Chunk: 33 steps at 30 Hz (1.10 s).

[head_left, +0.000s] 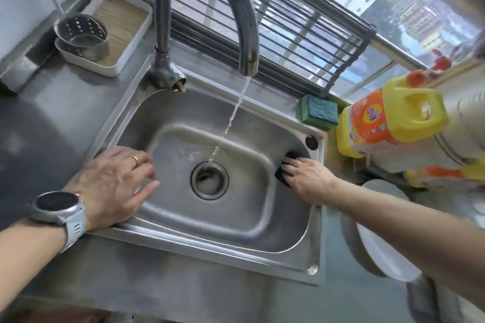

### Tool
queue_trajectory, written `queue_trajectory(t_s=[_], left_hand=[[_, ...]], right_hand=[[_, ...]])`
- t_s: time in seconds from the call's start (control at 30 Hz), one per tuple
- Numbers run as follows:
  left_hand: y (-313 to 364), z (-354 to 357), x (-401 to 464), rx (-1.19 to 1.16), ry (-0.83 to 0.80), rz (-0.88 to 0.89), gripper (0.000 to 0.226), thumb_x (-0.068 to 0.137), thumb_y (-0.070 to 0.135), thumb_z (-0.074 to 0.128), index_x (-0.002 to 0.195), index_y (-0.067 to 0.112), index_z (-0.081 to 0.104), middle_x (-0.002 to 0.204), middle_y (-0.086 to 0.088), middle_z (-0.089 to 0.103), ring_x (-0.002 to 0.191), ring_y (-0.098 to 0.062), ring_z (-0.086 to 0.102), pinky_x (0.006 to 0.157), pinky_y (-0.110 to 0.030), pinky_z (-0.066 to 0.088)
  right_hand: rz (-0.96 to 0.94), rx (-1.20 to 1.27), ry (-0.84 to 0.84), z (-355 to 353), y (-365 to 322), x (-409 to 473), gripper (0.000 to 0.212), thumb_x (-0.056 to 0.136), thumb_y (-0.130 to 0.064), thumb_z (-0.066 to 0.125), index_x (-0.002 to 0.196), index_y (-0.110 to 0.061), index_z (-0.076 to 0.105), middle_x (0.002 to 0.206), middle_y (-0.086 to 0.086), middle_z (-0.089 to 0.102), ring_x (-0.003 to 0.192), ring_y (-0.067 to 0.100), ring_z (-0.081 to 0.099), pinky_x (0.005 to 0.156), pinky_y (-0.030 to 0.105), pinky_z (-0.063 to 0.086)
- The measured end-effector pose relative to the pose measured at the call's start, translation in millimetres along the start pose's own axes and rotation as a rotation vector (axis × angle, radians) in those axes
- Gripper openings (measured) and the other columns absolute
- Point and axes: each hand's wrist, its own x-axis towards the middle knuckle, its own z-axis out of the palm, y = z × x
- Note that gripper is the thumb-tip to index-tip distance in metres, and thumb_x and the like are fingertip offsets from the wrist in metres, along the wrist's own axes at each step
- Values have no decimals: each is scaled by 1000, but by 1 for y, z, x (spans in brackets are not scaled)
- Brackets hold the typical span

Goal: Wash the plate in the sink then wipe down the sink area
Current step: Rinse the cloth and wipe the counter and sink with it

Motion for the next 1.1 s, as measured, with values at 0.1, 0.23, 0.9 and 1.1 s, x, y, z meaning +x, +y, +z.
queue_trajectory(t_s=[0.1,0.23,0.9,1.1], left_hand=[[-2,1,0,9,14,11,35,93,43,46,81,21,70,93,2,68,91,-25,66,95,-43,48],[-3,3,-1,8,37,-8,31,94,42,48,81,23,68,93,3,67,93,-23,64,97,-39,45],[-1,2,0,-29,75,-48,29,95,42,48,87,24,69,98,3,67,95,-20,63,105,-37,40],[-1,3,-3,-23,93,-43,31,96,36,46,85,20,70,96,0,67,94,-23,63,102,-40,43]], right_hand=[[-138,-20,43,-16,36,34,48,87,-23,35,94,-11,81,115,4,76,114,20,70,104,37,50],[-341,-61,27,-48,56,67,54,93,-29,34,132,-9,65,151,3,50,142,8,40,122,18,3],[-358,-169,164,2,31,95,51,78,-22,35,92,-16,84,117,-1,75,109,14,72,108,33,40],[-145,-6,-145,33,-31,48,48,80,-19,37,104,-11,79,110,12,74,109,30,70,104,43,51]])
